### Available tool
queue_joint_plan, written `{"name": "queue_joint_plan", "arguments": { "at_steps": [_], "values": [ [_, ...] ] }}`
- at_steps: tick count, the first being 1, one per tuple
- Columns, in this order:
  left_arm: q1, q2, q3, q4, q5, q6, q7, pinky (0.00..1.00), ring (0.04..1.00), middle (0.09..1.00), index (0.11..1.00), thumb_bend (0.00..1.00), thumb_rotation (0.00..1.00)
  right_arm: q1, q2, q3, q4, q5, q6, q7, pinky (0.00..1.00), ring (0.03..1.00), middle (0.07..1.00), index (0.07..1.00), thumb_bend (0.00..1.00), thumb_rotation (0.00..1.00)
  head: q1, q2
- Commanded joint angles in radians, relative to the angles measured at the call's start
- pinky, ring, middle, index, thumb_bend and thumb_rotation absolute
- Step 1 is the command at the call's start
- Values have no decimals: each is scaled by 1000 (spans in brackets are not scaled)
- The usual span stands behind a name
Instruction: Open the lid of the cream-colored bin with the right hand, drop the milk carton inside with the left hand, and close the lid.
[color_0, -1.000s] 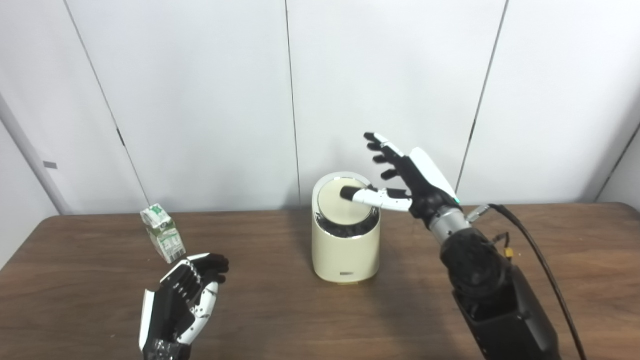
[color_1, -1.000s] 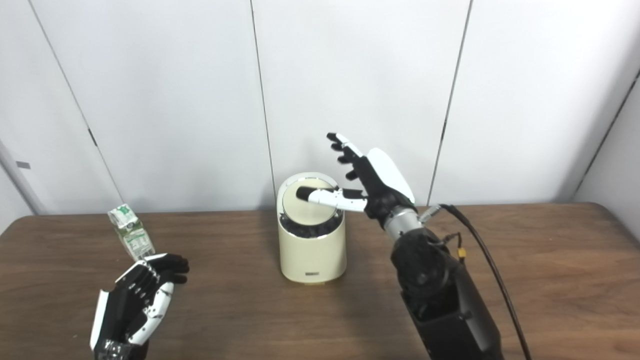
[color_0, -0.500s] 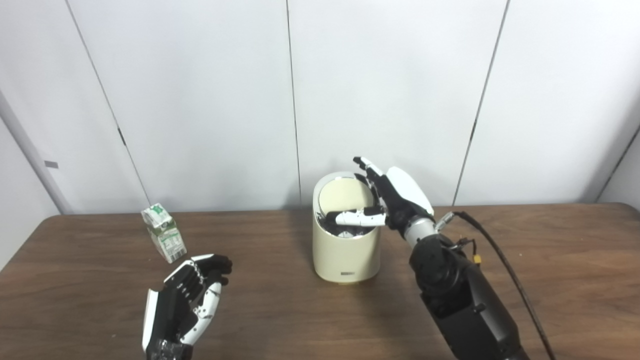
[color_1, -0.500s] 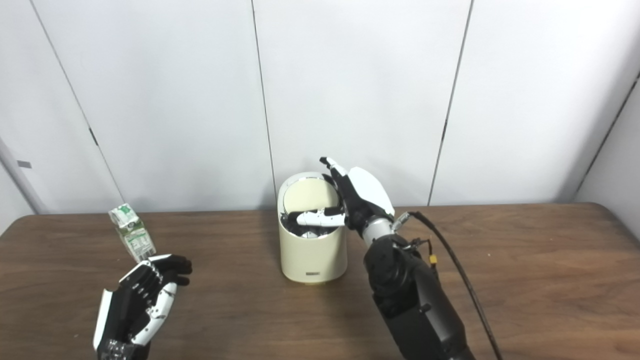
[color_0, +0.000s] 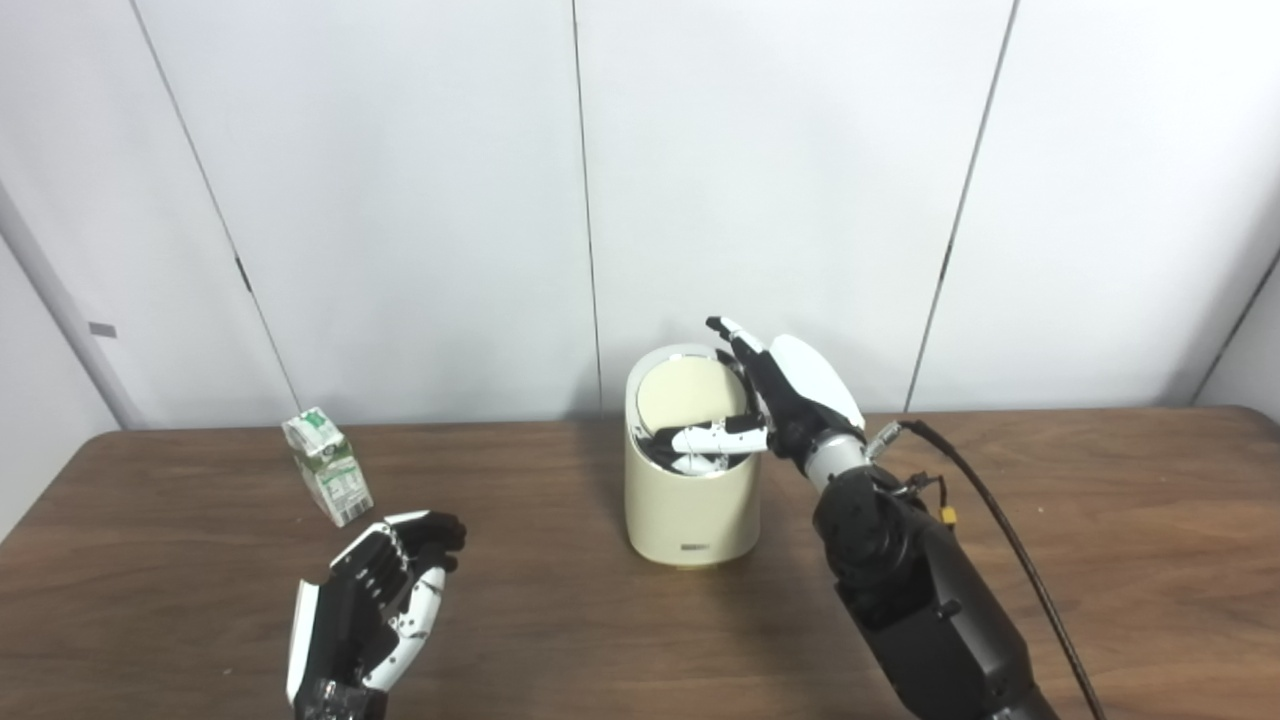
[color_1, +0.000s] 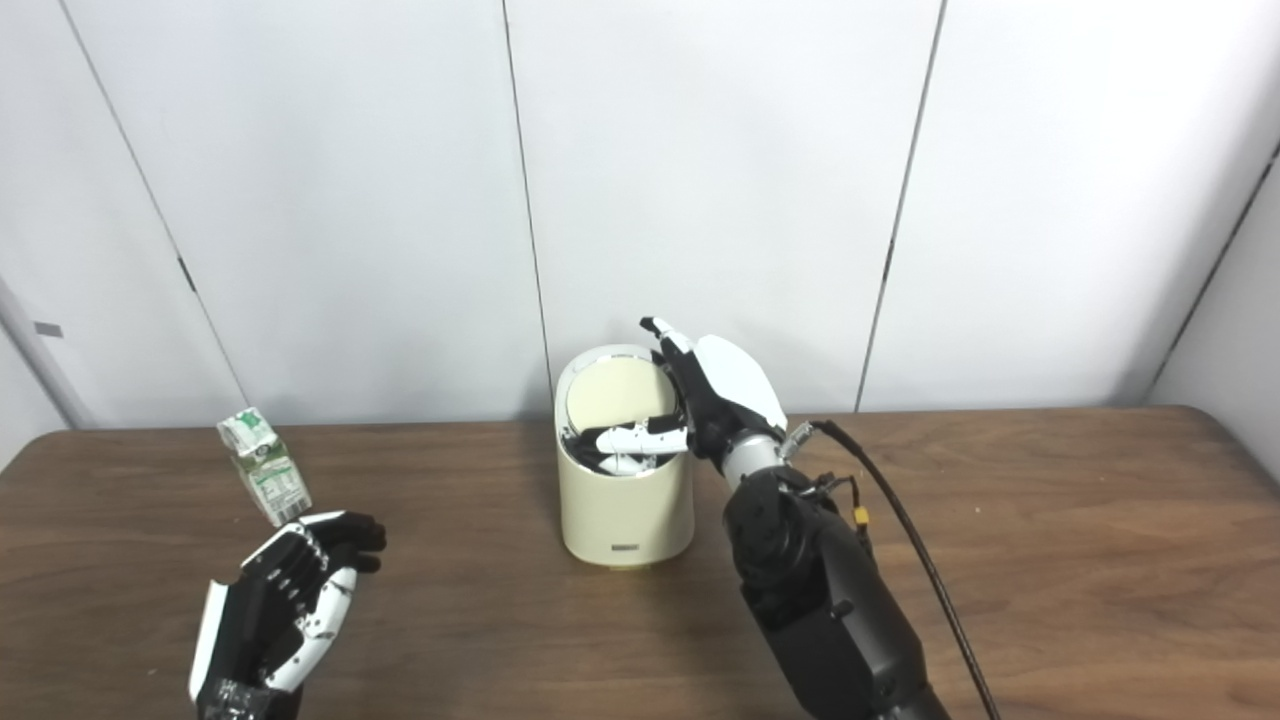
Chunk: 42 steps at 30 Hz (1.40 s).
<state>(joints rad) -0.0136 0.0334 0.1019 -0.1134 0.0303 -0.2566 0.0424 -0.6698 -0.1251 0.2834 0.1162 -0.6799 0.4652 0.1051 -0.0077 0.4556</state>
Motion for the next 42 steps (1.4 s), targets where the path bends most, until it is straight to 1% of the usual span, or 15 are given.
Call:
{"name": "queue_joint_plan", "arguments": {
  "at_steps": [1, 7, 11, 12, 17, 20, 25, 31, 33, 36, 39, 42],
  "values": [
    [-13, 3, 1, -39, 3, -24, 8, 587, 637, 628, 624, 236, 254, -53, -7, -15, 1, -10, -2, -21, 789, 913, 941, 940, 548, 425, -2, 1],
    [-16, 4, -1, -35, -4, -28, 4, 587, 638, 632, 628, 229, 249, -54, -14, -32, 4, -16, 2, -14, 770, 905, 941, 937, 548, 458, -4, 1],
    [-17, 5, -3, -37, -3, -28, 2, 579, 633, 630, 624, 229, 241, -52, -24, -36, -4, -22, 3, -3, 803, 917, 939, 939, 544, 460, -2, 3],
    [-17, 4, -3, -40, -6, -23, 1, 580, 634, 629, 625, 228, 240, -49, -25, -37, -7, -24, 3, 1, 819, 922, 938, 940, 539, 449, -2, 2],
    [-13, 1, -3, -51, -7, -9, 2, 596, 642, 631, 626, 234, 244, -41, -22, -47, -10, -26, 4, 8, 804, 915, 939, 941, 524, 415, -4, 4],
    [-14, 4, -3, -46, -2, -20, 2, 592, 642, 632, 626, 231, 245, -40, -18, -58, -8, -29, 4, 11, 787, 909, 942, 940, 528, 412, -3, 6],
    [-18, 6, -3, -40, -7, -26, 0, 583, 635, 628, 627, 225, 236, -37, -24, -59, -12, -33, 4, 16, 780, 907, 943, 939, 533, 411, -5, 5],
    [-23, 8, -2, -32, -14, -31, -3, 593, 643, 633, 627, 224, 242, -31, -36, -67, -24, -57, 4, 47, 812, 916, 941, 942, 539, 433, -8, 8],
    [-24, 4, -3, -34, -6, -26, 2, 593, 641, 632, 625, 235, 261, -30, -39, -73, -31, -66, 4, 62, 813, 916, 942, 942, 545, 420, -8, 7],
    [-29, 5, -4, -29, -1, -28, 3, 597, 646, 634, 628, 228, 260, -32, -35, -90, -42, -87, 5, 88, 789, 913, 944, 943, 603, 383, -9, 6],
    [-33, 4, -5, -22, 4, -31, 3, 586, 640, 633, 627, 234, 275, -33, -33, -99, -45, -96, 4, 100, 778, 912, 943, 940, 678, 310, -6, 4],
    [-34, 3, -6, -20, 6, -31, 5, 585, 639, 632, 626, 236, 280, -33, -32, -104, -47, -102, 4, 106, 779, 913, 944, 941, 693, 294, -6, 4]
  ]
}}
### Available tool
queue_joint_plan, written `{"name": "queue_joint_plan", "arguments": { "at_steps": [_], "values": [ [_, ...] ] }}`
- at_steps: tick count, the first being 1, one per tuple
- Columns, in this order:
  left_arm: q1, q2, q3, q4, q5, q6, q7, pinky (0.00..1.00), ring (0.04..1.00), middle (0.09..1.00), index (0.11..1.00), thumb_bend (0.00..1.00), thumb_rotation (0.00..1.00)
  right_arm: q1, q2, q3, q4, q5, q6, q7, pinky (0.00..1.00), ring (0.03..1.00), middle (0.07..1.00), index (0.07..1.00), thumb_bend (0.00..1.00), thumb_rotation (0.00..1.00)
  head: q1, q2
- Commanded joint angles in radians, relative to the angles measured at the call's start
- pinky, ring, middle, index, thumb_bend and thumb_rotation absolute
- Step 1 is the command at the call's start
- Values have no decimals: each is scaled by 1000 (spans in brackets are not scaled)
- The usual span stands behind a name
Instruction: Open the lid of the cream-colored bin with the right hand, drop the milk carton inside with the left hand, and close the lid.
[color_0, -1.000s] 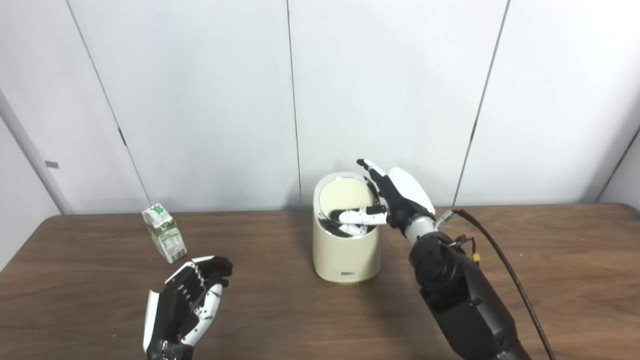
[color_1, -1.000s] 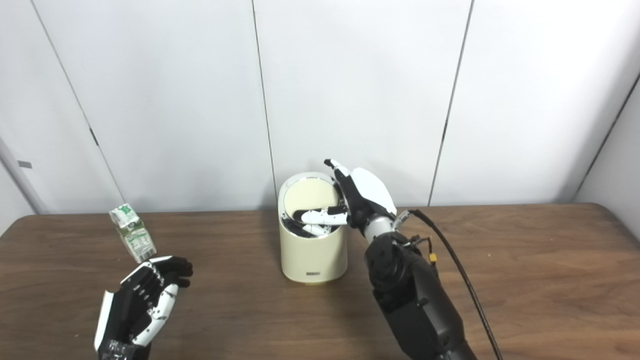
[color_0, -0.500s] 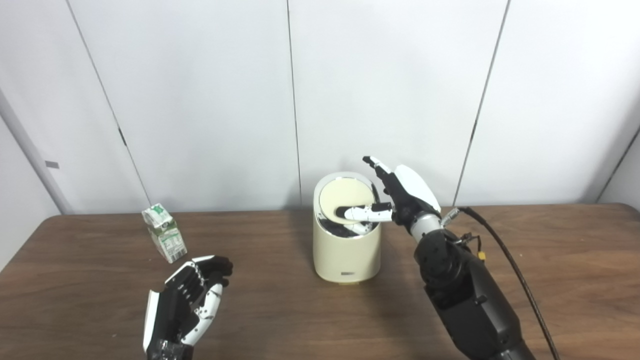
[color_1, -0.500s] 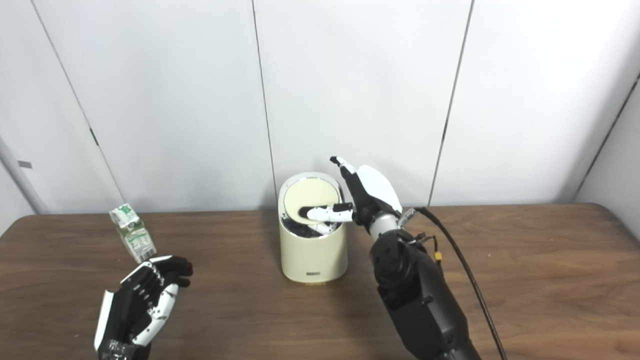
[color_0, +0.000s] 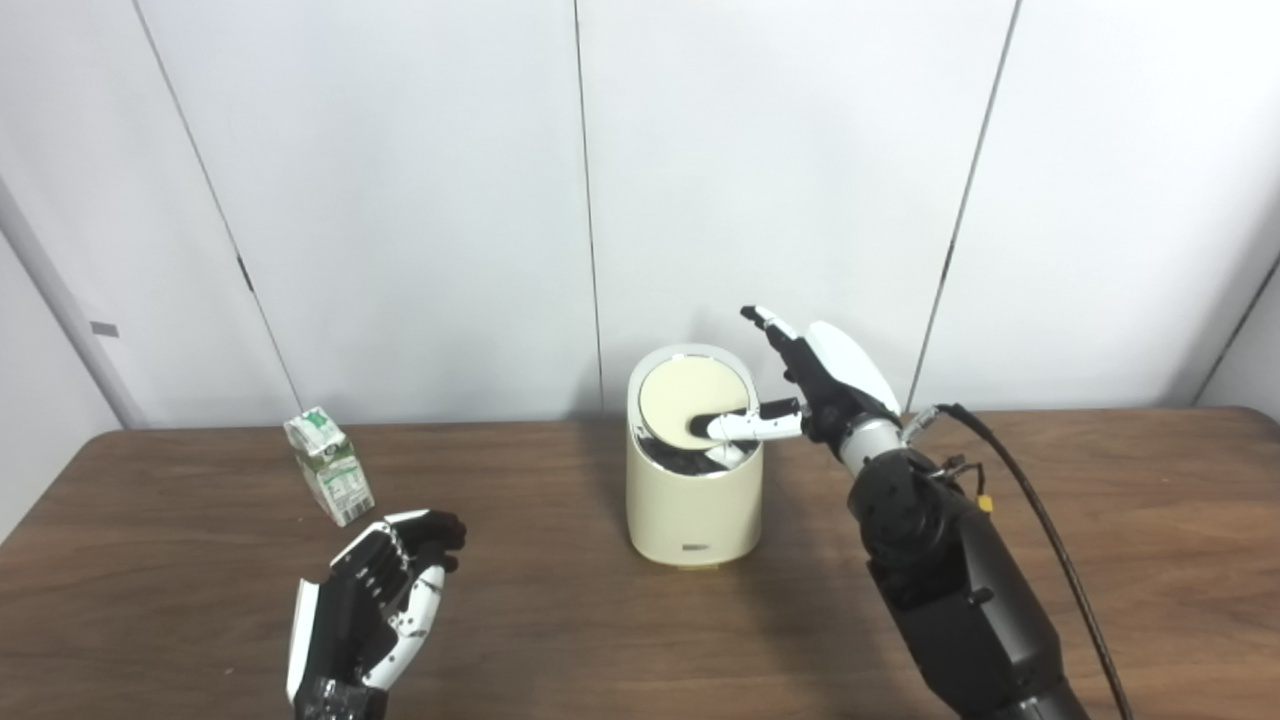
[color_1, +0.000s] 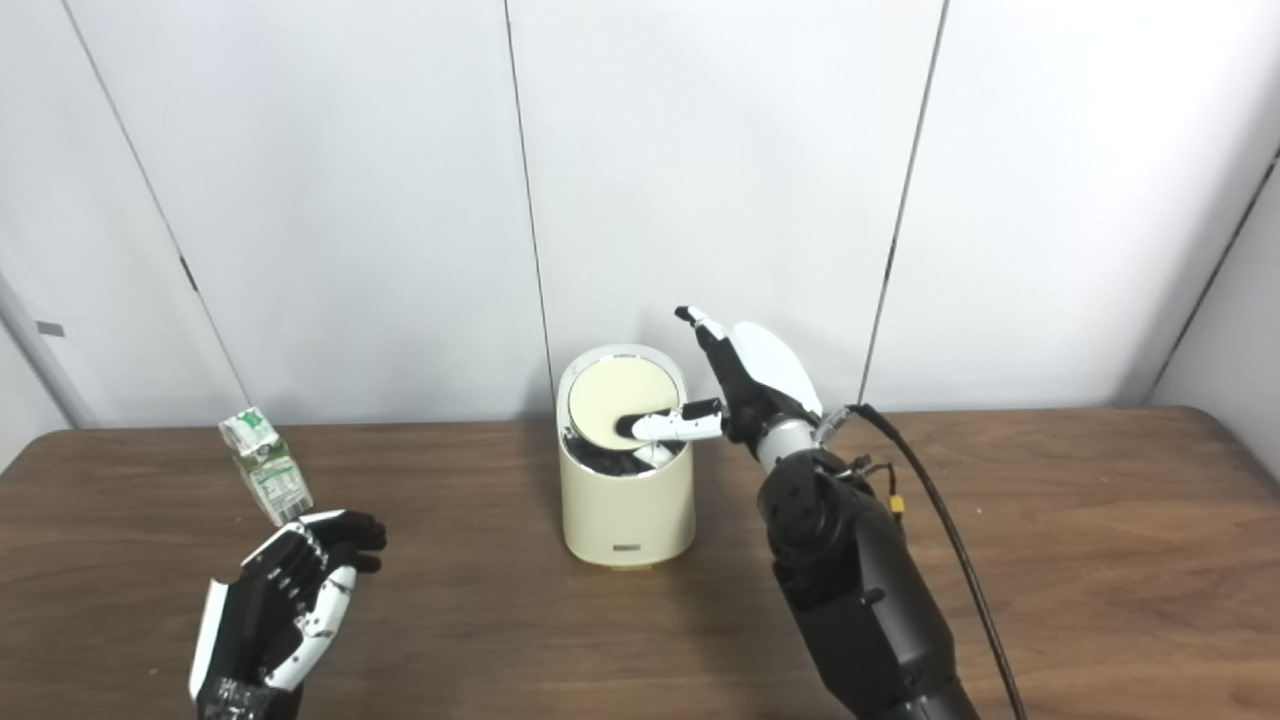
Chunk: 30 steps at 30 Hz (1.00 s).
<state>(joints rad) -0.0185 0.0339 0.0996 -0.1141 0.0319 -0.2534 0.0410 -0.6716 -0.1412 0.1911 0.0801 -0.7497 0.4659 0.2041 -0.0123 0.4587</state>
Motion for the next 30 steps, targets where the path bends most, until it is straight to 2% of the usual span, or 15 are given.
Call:
{"name": "queue_joint_plan", "arguments": {
  "at_steps": [1, 2, 5, 8, 13, 19, 20, 22, 23, 26, 29, 30],
  "values": [
    [-29, 2, -4, -20, 4, -34, 6, 585, 639, 632, 625, 236, 281, -31, -15, -12, -11, -33, 4, 8, 780, 913, 944, 941, 694, 292, -2, 1],
    [-30, 2, -4, -18, 2, -38, 6, 585, 639, 632, 625, 237, 282, -32, -16, -12, -9, -33, 4, 6, 780, 913, 944, 941, 695, 291, 0, 1],
    [-33, -6, -5, -23, 14, -40, 16, 579, 633, 626, 621, 236, 265, -28, -19, -3, 15, -57, 4, -7, 715, 880, 922, 927, 779, 168, 0, -1],
    [-34, -6, -6, -20, 11, -49, 15, 577, 632, 627, 619, 230, 262, -24, -26, 8, 23, -67, 3, -14, 690, 863, 904, 919, 815, 113, 2, 1],
    [-34, -5, -7, -22, -5, -48, 10, 572, 635, 628, 619, 218, 225, -21, -31, 20, 26, -68, 3, -28, 713, 872, 898, 919, 829, 114, 3, 0],
    [-34, -3, -5, -22, 4, -46, 15, 578, 635, 629, 623, 228, 244, -10, -33, 32, 24, -56, 2, -51, 717, 874, 901, 916, 815, 140, 4, -1],
    [-34, -3, -5, -21, 4, -48, 15, 577, 635, 629, 623, 228, 250, -7, -34, 32, 21, -47, 1, -53, 724, 875, 903, 918, 817, 172, 3, -1],
    [-35, -2, -4, -19, 2, -50, 14, 578, 635, 629, 622, 227, 255, -2, -34, 27, 15, -31, 1, -54, 736, 882, 917, 921, 848, 372, 2, -2],
    [-36, -1, -4, -17, 2, -53, 13, 578, 635, 629, 622, 227, 255, 0, -35, 23, 9, -22, 1, -51, 735, 882, 917, 921, 849, 384, 2, -3],
    [-37, 2, -4, -12, 2, -56, 12, 576, 636, 632, 622, 222, 249, 5, -35, 11, -8, -2, 2, -39, 714, 874, 925, 932, 868, 597, 1, -4],
    [-40, 3, -4, -7, -3, -57, 11, 577, 636, 632, 623, 221, 240, 14, -46, 11, -33, 13, -4, -41, 721, 867, 920, 933, 874, 723, -2, -8],
    [-40, 3, -4, -6, -4, -58, 11, 577, 635, 632, 623, 219, 231, 17, -49, 11, -38, 16, -5, -41, 726, 866, 919, 933, 874, 735, -2, -8]
  ]
}}
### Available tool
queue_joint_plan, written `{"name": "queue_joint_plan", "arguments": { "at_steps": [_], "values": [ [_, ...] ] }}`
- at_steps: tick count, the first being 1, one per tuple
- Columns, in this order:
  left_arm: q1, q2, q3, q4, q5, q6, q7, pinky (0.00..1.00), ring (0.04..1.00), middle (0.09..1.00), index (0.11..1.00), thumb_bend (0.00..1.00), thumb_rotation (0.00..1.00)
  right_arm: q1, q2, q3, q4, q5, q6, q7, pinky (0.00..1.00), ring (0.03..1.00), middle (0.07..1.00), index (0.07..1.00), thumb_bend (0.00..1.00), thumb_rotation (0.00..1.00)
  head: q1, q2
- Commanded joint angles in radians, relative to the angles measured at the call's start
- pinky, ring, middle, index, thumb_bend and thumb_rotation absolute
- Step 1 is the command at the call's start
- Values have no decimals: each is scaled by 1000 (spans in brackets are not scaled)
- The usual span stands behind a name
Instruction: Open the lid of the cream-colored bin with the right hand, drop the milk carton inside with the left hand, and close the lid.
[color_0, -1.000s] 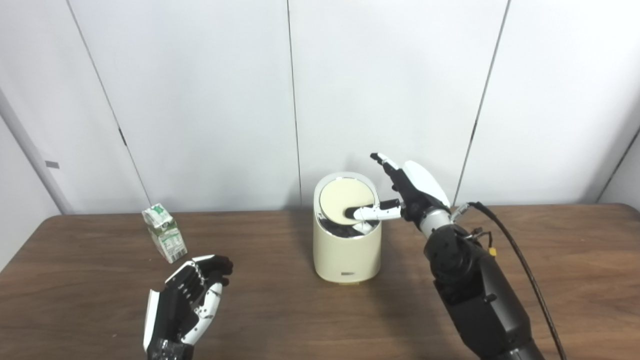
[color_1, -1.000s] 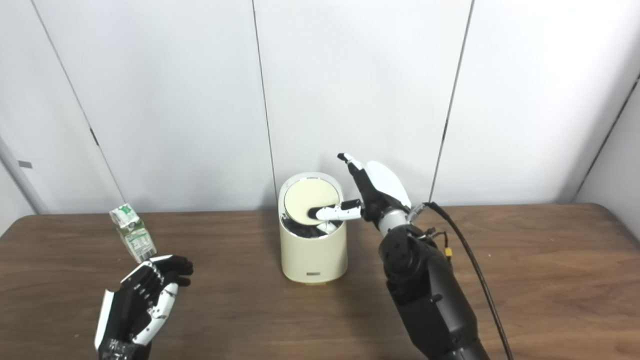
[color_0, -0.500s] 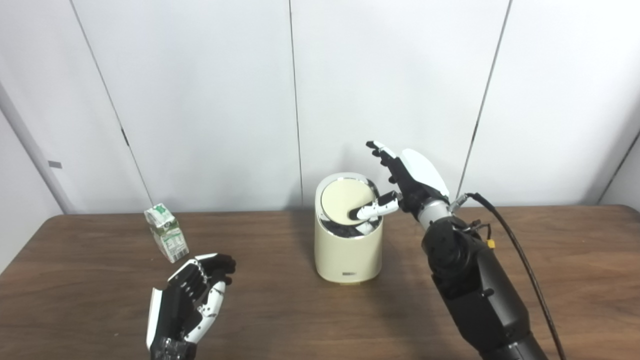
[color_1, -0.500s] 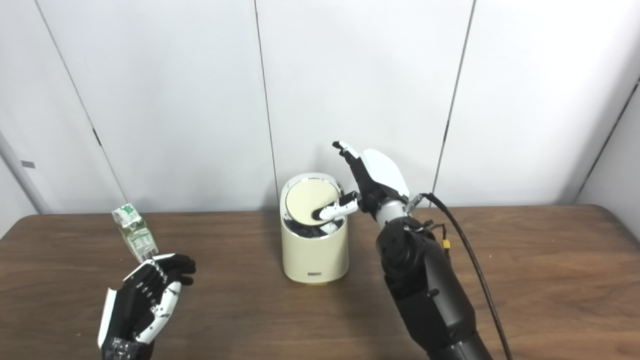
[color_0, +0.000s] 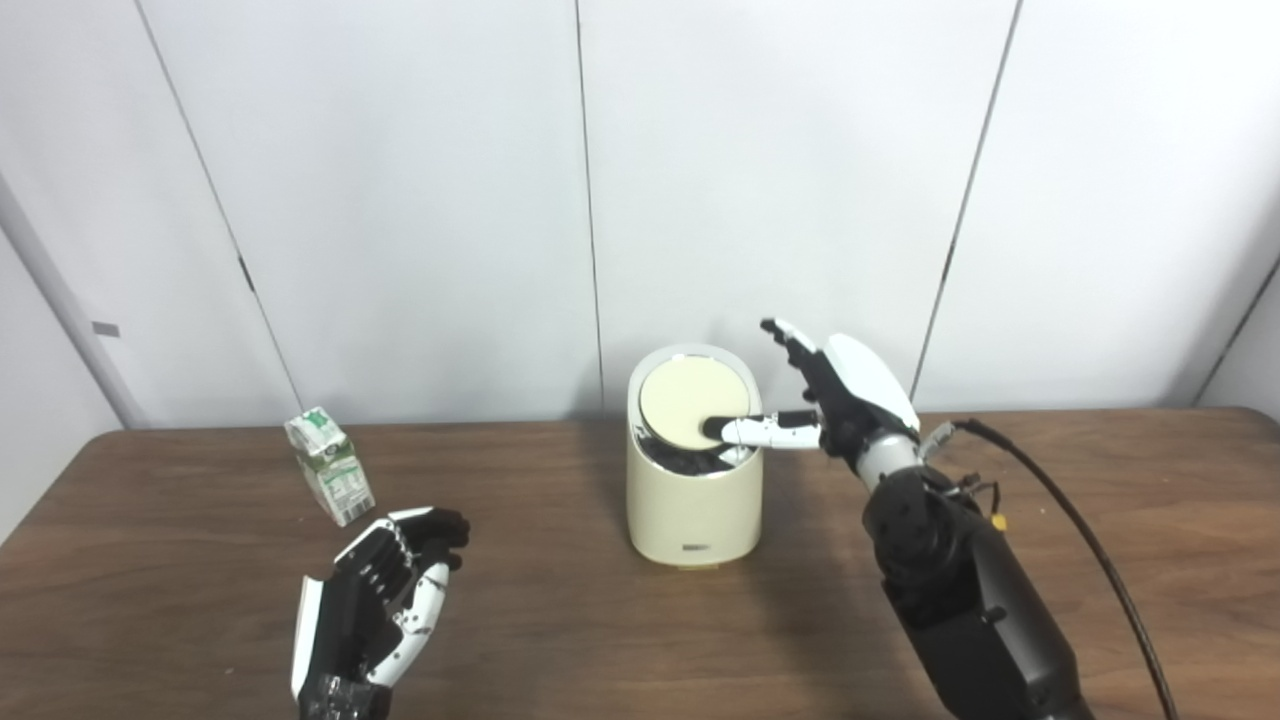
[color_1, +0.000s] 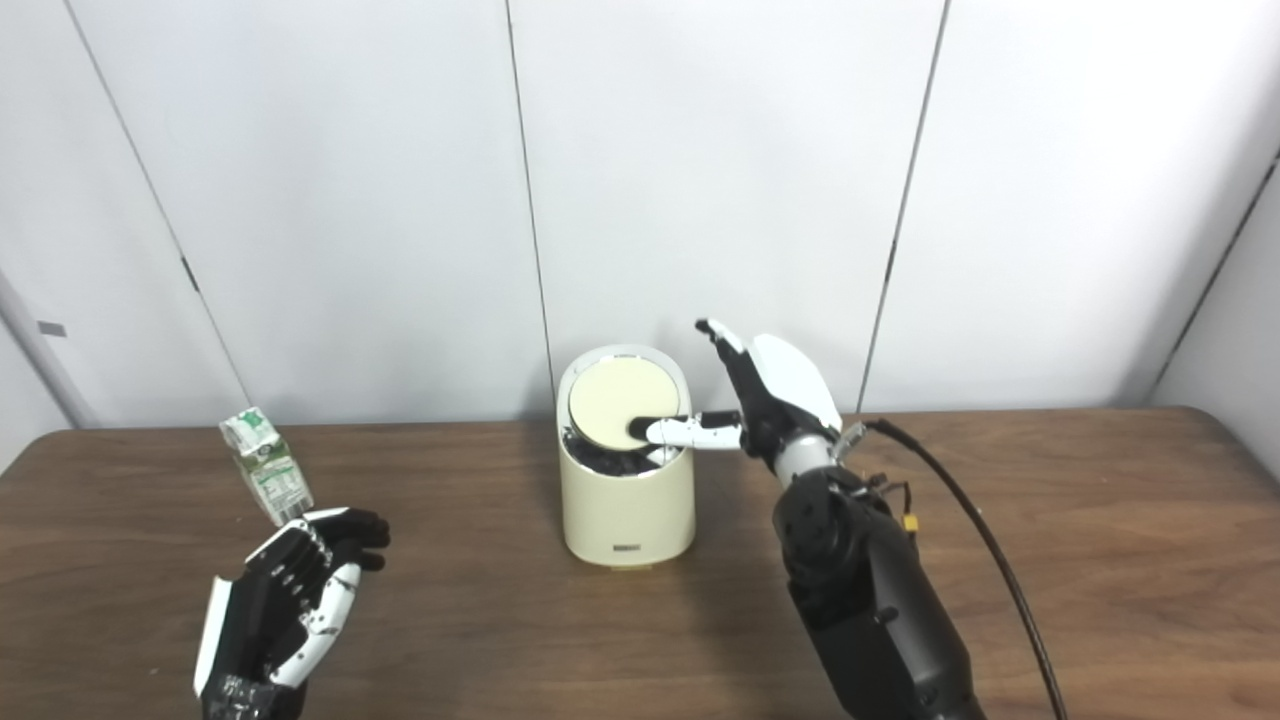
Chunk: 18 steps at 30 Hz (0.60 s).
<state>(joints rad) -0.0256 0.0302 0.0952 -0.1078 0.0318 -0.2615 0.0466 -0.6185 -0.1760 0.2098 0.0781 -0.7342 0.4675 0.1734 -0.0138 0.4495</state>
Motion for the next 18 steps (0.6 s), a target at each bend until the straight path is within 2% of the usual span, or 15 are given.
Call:
{"name": "queue_joint_plan", "arguments": {
  "at_steps": [1, 6, 8, 11, 14, 18],
  "values": [
    [-34, 6, 0, -13, -6, -50, 4, 576, 635, 632, 623, 217, 222, -32, -16, -9, -43, 7, -8, -9, 728, 866, 919, 934, 872, 742, -1, 1],
    [-33, 3, -1, -14, 6, -49, 9, 573, 633, 630, 621, 219, 209, -15, -23, -19, -77, 42, -10, -6, 720, 860, 918, 934, 841, 755, -1, 0],
    [-32, 3, -1, -13, 6, -48, 8, 579, 634, 631, 622, 221, 223, -7, -24, -28, -98, 67, -7, 6, 717, 858, 919, 932, 837, 802, 1, -3],
    [-31, 5, -3, -12, 6, -51, 6, 585, 639, 632, 625, 213, 227, 4, -30, -46, -138, 116, -2, 40, 728, 879, 941, 952, 835, 950, 1, -4],
    [-29, 4, -3, -18, 2, -43, 4, 580, 637, 633, 625, 218, 233, 21, -35, -72, -180, 169, -1, 67, 769, 904, 950, 954, 870, 994, 2, -4],
    [-29, 0, -3, -24, 7, -38, 8, 585, 638, 632, 625, 222, 252, 71, -29, -111, -242, 239, -22, 52, 794, 908, 940, 945, 988, 1000, 8, -3]
  ]
}}
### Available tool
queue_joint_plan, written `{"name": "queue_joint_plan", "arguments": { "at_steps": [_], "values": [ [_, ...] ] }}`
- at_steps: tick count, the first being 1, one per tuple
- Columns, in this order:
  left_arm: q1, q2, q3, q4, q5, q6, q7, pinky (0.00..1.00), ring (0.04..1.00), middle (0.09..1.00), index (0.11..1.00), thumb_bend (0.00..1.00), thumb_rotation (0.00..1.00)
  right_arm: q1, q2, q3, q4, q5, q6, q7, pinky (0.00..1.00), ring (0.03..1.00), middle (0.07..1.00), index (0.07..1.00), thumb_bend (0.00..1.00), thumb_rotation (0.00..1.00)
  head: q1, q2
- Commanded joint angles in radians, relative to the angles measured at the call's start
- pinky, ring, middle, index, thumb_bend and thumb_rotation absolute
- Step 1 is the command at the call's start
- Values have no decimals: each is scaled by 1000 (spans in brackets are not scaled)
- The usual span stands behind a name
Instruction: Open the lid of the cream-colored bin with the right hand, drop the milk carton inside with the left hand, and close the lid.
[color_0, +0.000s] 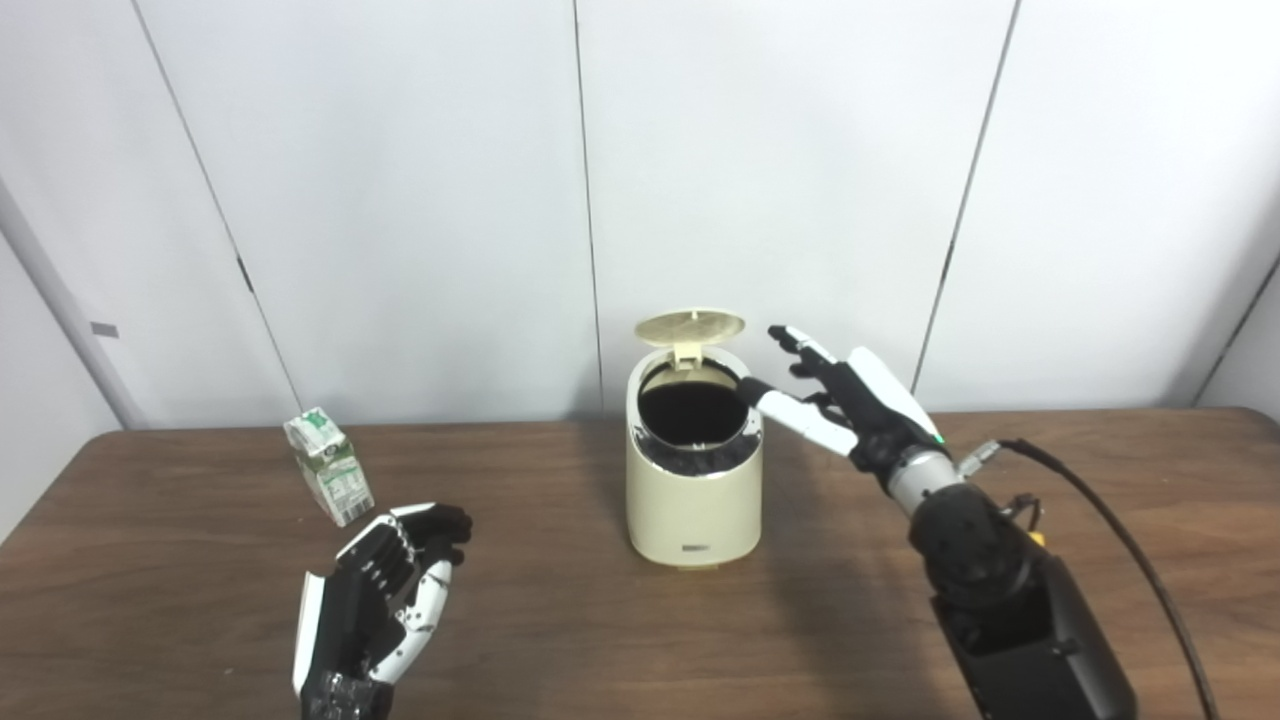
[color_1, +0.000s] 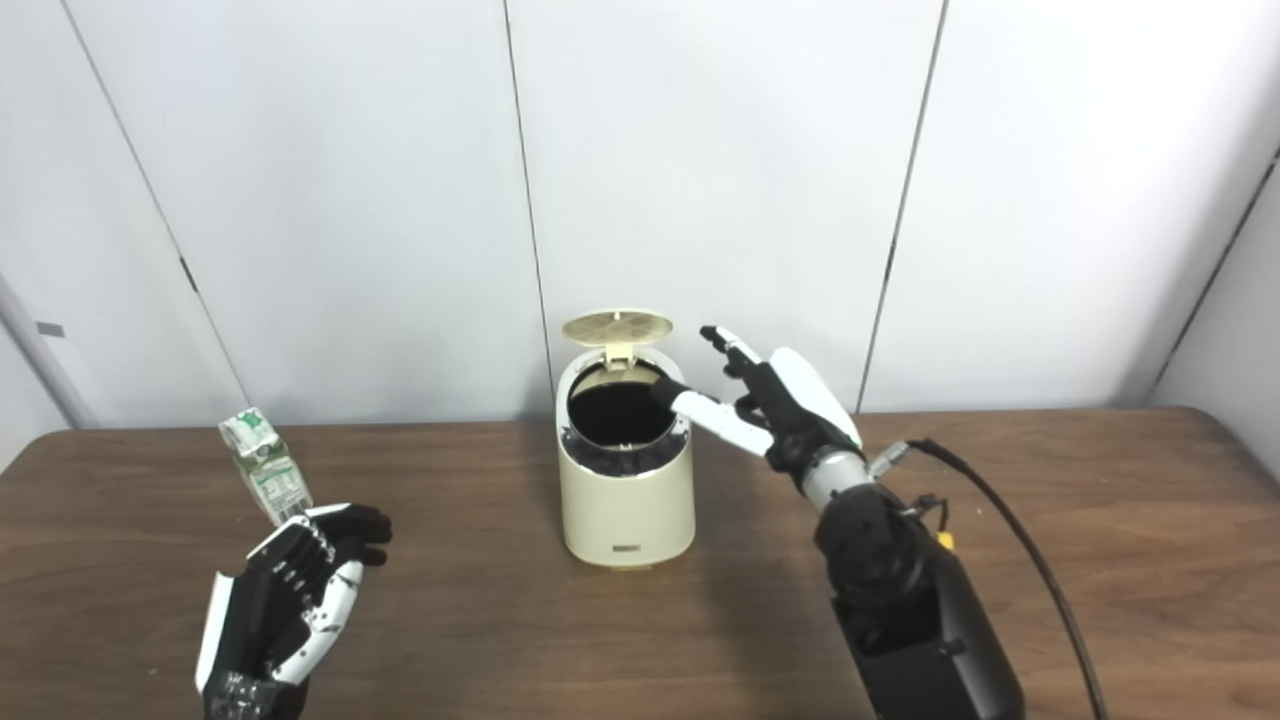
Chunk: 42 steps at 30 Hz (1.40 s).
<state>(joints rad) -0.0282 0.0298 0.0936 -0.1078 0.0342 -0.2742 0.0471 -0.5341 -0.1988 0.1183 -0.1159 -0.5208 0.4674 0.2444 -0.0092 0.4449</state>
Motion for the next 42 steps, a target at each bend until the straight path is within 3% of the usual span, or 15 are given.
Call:
{"name": "queue_joint_plan", "arguments": {
  "at_steps": [1, 6, 8, 11, 13, 14, 17, 18, 23, 26, 29, 33, 37, 41, 42],
  "values": [
    [-26, 0, -2, -23, 3, -28, 7, 583, 638, 632, 625, 219, 237, 4, -5, -27, -65, 39, -32, -26, 802, 914, 944, 952, 984, 1000, 8, 3],
    [-28, 2, 2, -32, 4, -18, 10, 600, 648, 637, 628, 227, 212, 109, -7, -63, -135, 86, -198, -125, 811, 912, 943, 949, 902, 995, 16, 2],
    [-33, 8, 9, -36, 4, -17, 13, 595, 643, 631, 625, 225, 208, 162, 10, -95, -151, 100, -297, -211, 753, 855, 887, 906, 769, 902, 19, -1],
    [-46, 14, 26, -39, 9, -26, 24, 575, 627, 621, 622, 231, 190, 222, 30, -131, -150, 95, -416, -319, 657, 758, 788, 815, 484, 599, 17, -3],
    [-62, 23, 47, -32, 50, -57, 49, 578, 631, 630, 628, 241, 188, 267, 25, -144, -126, 57, -533, -407, 612, 718, 752, 775, 417, 457, 17, -5],
    [-70, 29, 57, -29, 65, -66, 61, 587, 639, 653, 645, 268, 192, 286, 24, -149, -114, 40, -580, -447, 488, 606, 713, 724, 390, 346, 16, -6],
    [-95, 40, 89, -41, 87, -59, 88, 593, 654, 674, 658, 329, 210, 334, 31, -164, -88, 32, -700, -530, 235, 330, 646, 668, 352, 209, 13, -9],
    [-101, 45, 97, -47, 97, -53, 96, 589, 655, 674, 658, 349, 222, 350, 34, -168, -86, 42, -728, -543, 256, 370, 621, 650, 328, 184, 12, -10],
    [-119, 66, 117, -75, 97, -28, 107, 571, 647, 660, 654, 356, 245, 397, 48, -177, -70, 68, -827, -580, 298, 446, 599, 615, 278, 182, 5, -12],
    [-137, 82, 136, -101, 80, -13, 115, 531, 608, 625, 621, 283, 259, 437, 56, -186, -64, 113, -877, -586, 519, 602, 629, 623, 278, 408, 2, -8],
    [-155, 114, 167, -105, 60, -29, 118, 537, 618, 628, 628, 326, 242, 453, 61, -203, -65, 120, -875, -583, 540, 617, 633, 626, 284, 366, 6, -10],
    [-207, 215, 235, -129, 74, 28, 115, 538, 628, 650, 656, 449, 276, 458, 57, -219, -55, 153, -884, -571, 529, 615, 641, 629, 281, 292, 23, -9],
    [-276, 301, 294, -106, 98, 93, 139, 518, 596, 611, 636, 489, 265, 454, 49, -243, -22, 191, -902, -570, 530, 613, 641, 631, 277, 265, 56, -12],
    [-318, 385, 299, -22, 46, 157, 84, 475, 588, 617, 640, 627, 324, 448, 26, -264, 30, 204, -932, -575, 531, 614, 639, 630, 279, 262, 117, -10],
    [-321, 402, 292, -5, 19, 184, 58, 502, 635, 659, 674, 690, 324, 449, 22, -269, 35, 206, -932, -574, 534, 615, 640, 633, 275, 262, 141, -15]
  ]
}}
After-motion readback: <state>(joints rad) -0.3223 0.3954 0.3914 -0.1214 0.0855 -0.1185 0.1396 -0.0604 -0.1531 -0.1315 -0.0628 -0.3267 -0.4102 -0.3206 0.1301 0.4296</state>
